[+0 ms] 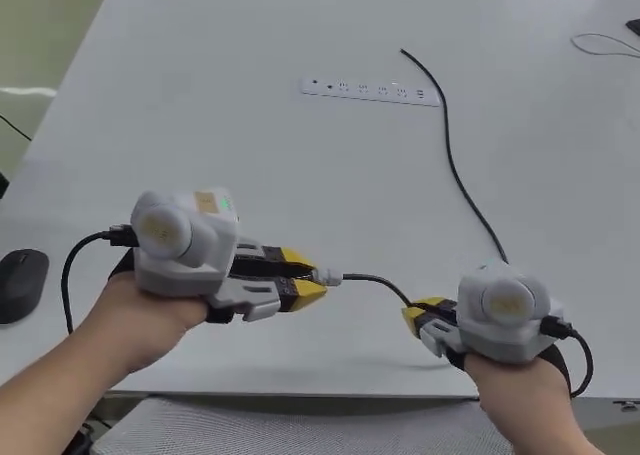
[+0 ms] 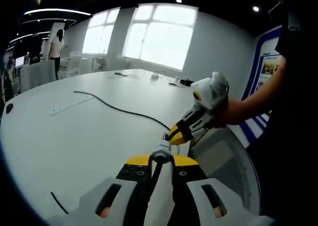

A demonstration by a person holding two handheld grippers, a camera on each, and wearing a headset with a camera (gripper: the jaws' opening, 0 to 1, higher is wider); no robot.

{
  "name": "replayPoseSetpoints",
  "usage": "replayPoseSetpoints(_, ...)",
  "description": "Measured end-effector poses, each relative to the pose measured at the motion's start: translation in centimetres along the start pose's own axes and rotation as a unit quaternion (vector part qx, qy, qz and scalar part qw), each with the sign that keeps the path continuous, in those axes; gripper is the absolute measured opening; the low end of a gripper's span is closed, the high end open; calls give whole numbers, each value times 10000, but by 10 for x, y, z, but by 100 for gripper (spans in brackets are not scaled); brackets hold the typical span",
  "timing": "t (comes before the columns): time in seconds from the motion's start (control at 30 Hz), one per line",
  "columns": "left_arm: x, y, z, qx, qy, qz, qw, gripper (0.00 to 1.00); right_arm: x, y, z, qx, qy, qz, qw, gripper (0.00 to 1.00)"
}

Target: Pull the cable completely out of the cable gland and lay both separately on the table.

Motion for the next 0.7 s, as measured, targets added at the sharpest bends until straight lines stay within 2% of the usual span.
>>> replayPoseSetpoints(0.23,-1,-1,1,40,14,-13,10000,15,5,0,2,292,-96,21,9995,2)
replayPoseSetpoints(0.43,-2,-3,-1,25,-8,-30,10000,15,15,-13,1,614,-109,140,9980,8)
replayPoseSetpoints(0.57,-2,-3,-1,-15,-1,-65,10000,15,24,-28,-9,1311,-222,224,9909,17)
replayPoseSetpoints(0.63,-3,-3,-1,-46,8,-123,9999,15,28,-35,-18,1761,-246,214,9838,22)
replayPoseSetpoints(0.67,-3,-3,-1,-52,14,-132,9999,15,29,-40,-25,1991,-288,265,9792,24)
replayPoseSetpoints(0.7,-4,-3,-1,-48,20,-134,9999,15,31,-45,-30,2107,-332,325,9764,26)
Point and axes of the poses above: the centre of the closed fingertips' face, and the gripper's own axes: x roughly backward along the fingers, z roughly to its right, y roughly out of its underside, the point moved 7 cm from there along x, roughly backward along the fingers, and after that the axes turned 4 degrees about -x, right-handed, at the moved point
